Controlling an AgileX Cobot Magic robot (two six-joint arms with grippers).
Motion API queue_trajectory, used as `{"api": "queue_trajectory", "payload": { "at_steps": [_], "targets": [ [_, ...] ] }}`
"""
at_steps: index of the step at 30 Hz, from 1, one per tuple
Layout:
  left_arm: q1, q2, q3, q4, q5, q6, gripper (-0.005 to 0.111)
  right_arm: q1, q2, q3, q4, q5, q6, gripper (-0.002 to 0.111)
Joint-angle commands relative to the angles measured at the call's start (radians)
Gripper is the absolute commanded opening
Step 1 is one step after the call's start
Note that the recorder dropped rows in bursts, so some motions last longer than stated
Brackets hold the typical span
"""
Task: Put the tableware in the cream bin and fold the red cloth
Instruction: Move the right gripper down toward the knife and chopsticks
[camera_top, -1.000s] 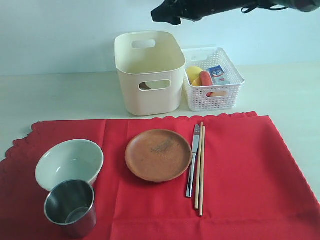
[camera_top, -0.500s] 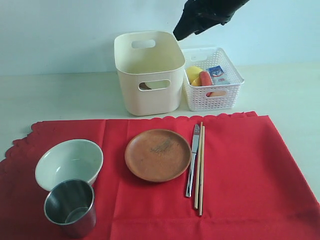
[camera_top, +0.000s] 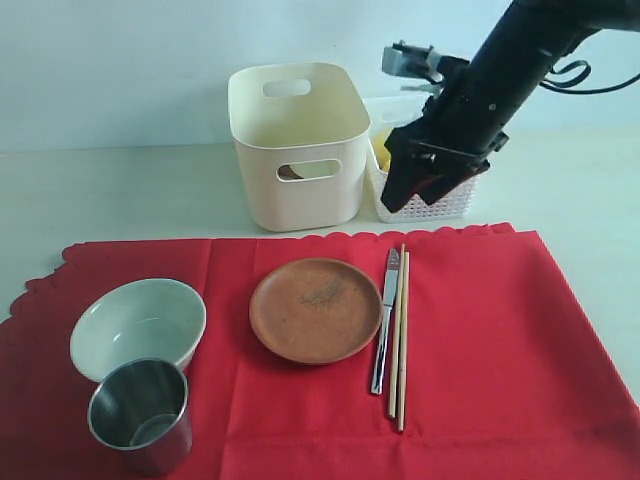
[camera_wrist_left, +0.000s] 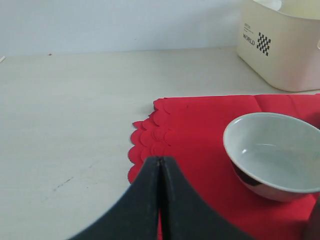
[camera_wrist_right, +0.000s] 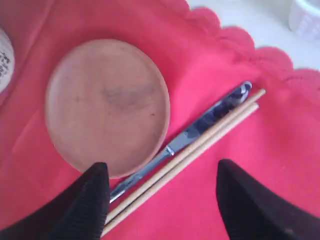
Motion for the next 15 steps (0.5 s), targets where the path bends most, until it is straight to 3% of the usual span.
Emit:
{"api": "queue_trajectory", "payload": {
  "at_steps": [1,7,15],
  "targets": [
    [0.000,-0.007,0.003,-0.011,-0.008,0.000,0.000,0.055,-0.010,0.096,-0.167,-0.034,0.103,0.059],
    [0.000,-0.007,0.003,-0.011,-0.008,0.000,0.000,0.202,-0.010,0.225,-0.360,-0.078,0.309,0.059],
    [0.000,-0.007,0.003,-0.011,-0.008,0.000,0.000,0.287,-0.010,0.343,-0.381,-0.194,0.437,0.059]
  ]
}}
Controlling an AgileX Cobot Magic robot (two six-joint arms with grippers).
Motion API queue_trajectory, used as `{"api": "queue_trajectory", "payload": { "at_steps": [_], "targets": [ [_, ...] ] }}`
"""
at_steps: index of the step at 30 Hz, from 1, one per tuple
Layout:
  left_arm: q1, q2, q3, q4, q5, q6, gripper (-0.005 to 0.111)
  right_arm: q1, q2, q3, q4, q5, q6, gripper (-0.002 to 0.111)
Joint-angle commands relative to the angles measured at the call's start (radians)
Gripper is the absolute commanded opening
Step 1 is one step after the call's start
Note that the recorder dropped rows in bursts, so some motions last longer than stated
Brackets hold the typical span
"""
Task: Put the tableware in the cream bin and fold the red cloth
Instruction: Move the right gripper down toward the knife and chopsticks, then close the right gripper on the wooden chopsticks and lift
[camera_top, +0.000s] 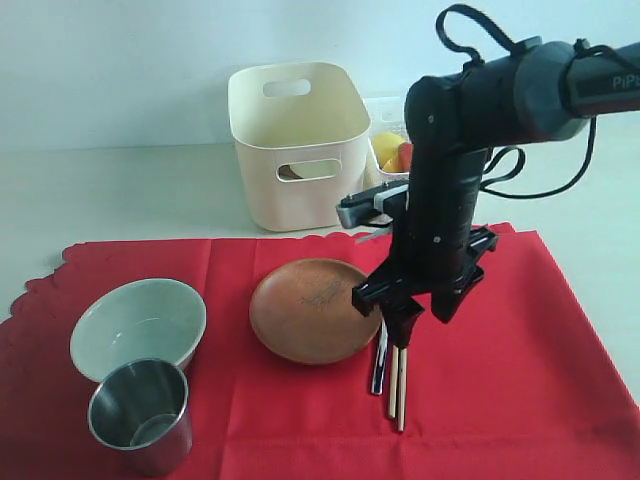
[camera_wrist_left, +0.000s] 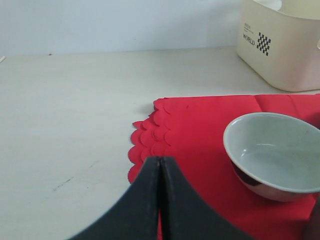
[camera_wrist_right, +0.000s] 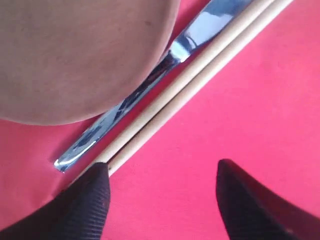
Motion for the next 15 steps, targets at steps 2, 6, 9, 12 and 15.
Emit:
{"api": "queue_trajectory", "payload": {
  "at_steps": [2,6,9,12,15],
  "targets": [
    [0.000,-0.007,0.003,-0.011,-0.008,0.000,0.000,0.043,-0.008,0.072,-0.008,-0.109,0.077,0.059],
    [0.000,-0.007,0.003,-0.011,-0.008,0.000,0.000,0.048,-0.008,0.099,-0.001,-0.148,0.118,0.059],
    [0.000,-0.007,0.003,-0.011,-0.008,0.000,0.000,0.048,-0.008,0.121,-0.017,-0.167,0.139,0.059],
    [0.000,-0.007,0.003,-0.011,-0.008,0.000,0.000,0.048,-0.008,0.147,-0.019,-0.196,0.139,0.059],
    [0.000,-0.007,0.003,-0.011,-0.008,0.000,0.000,0.048,-0.008,0.173,-0.019,-0.228,0.139,0.054]
  ]
}}
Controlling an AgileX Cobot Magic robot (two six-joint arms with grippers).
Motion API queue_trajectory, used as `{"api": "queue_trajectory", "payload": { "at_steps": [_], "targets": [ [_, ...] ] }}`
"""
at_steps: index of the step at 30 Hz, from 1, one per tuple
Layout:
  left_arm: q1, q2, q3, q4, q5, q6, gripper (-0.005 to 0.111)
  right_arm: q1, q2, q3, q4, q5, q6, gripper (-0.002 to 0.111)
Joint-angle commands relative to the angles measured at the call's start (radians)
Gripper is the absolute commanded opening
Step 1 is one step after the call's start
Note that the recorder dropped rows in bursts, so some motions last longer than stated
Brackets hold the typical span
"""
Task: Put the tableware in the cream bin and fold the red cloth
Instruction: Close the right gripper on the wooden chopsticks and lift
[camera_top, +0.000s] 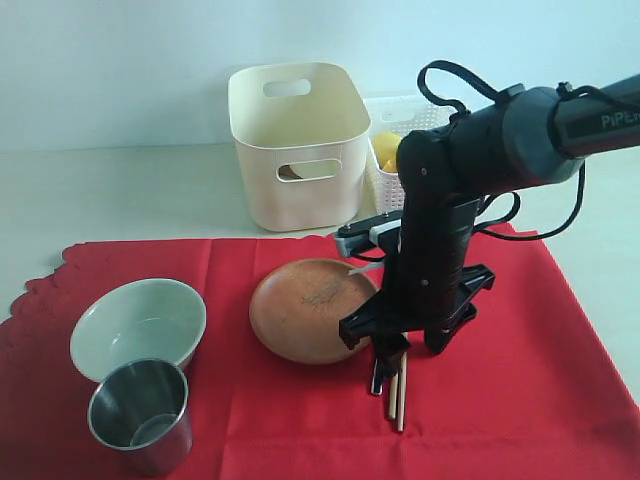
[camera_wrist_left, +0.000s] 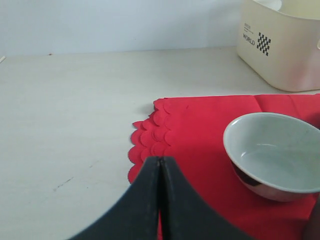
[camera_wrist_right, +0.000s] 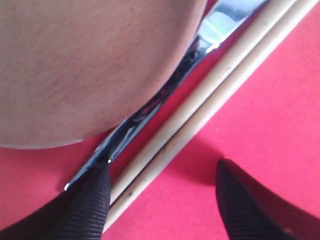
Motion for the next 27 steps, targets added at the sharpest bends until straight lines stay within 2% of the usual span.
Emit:
{"api": "queue_trajectory", "payload": {
  "at_steps": [1,5,9,13,27],
  "targets": [
    [0.000,-0.007,0.003,-0.011,-0.008,0.000,0.000,0.002,-0.005,0.038,-0.014,-0.062,0.006,0.051],
    [0.000,-0.007,0.003,-0.011,-0.008,0.000,0.000,0.002,-0.005,0.059,-0.010,-0.085,0.006,0.032],
    [0.000,-0.007,0.003,-0.011,-0.008,0.000,0.000,0.002,-0.003,0.059,-0.005,-0.085,0.006,0.021],
    [0.000,-0.007,0.003,-0.011,-0.008,0.000,0.000,0.002,-0.003,0.059,-0.005,-0.088,0.006,0.000],
    [0.000,-0.007,0.003,-0.011,-0.008,0.000,0.000,0.002,-0.151,0.059,-0.082,-0.079,0.057,0.000]
  ]
}}
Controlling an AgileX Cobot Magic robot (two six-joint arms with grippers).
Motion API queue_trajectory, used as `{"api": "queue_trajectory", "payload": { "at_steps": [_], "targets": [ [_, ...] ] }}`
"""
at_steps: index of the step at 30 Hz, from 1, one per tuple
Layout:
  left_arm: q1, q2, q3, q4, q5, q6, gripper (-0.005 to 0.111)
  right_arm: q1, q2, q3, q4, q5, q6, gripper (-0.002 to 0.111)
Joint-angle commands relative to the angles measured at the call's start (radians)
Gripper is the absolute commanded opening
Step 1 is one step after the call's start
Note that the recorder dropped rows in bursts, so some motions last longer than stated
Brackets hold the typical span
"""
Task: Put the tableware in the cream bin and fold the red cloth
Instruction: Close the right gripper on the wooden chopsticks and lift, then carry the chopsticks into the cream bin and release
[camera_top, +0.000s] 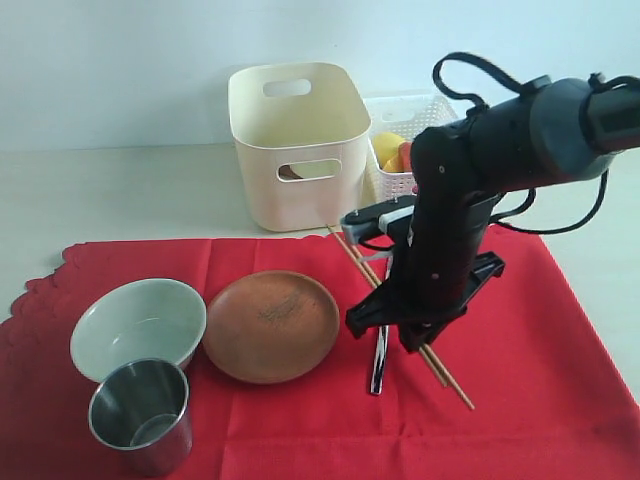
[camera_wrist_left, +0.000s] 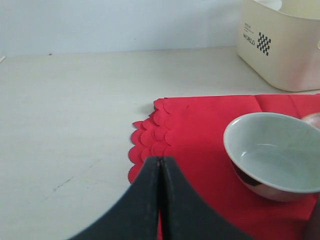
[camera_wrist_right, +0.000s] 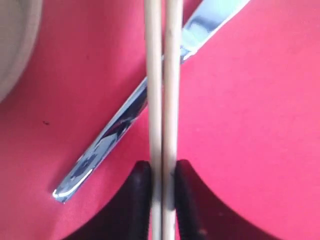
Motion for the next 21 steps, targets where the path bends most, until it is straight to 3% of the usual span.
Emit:
{"api": "queue_trajectory", "payload": {
  "at_steps": [1,11,21],
  "targets": [
    [0.000,-0.007,0.003,-0.011,-0.008,0.000,0.000,0.002,-0.092,0.001,-0.040,0.002,0.021,0.000],
    [0.000,-0.007,0.003,-0.011,-0.008,0.000,0.000,0.002,-0.318,0.001,-0.040,-0.031,-0.040,0.000],
    [0.000,-0.007,0.003,-0.011,-0.008,0.000,0.000,-0.041,-0.414,-0.012,-0.031,-0.271,-0.109,0.000]
  ]
}}
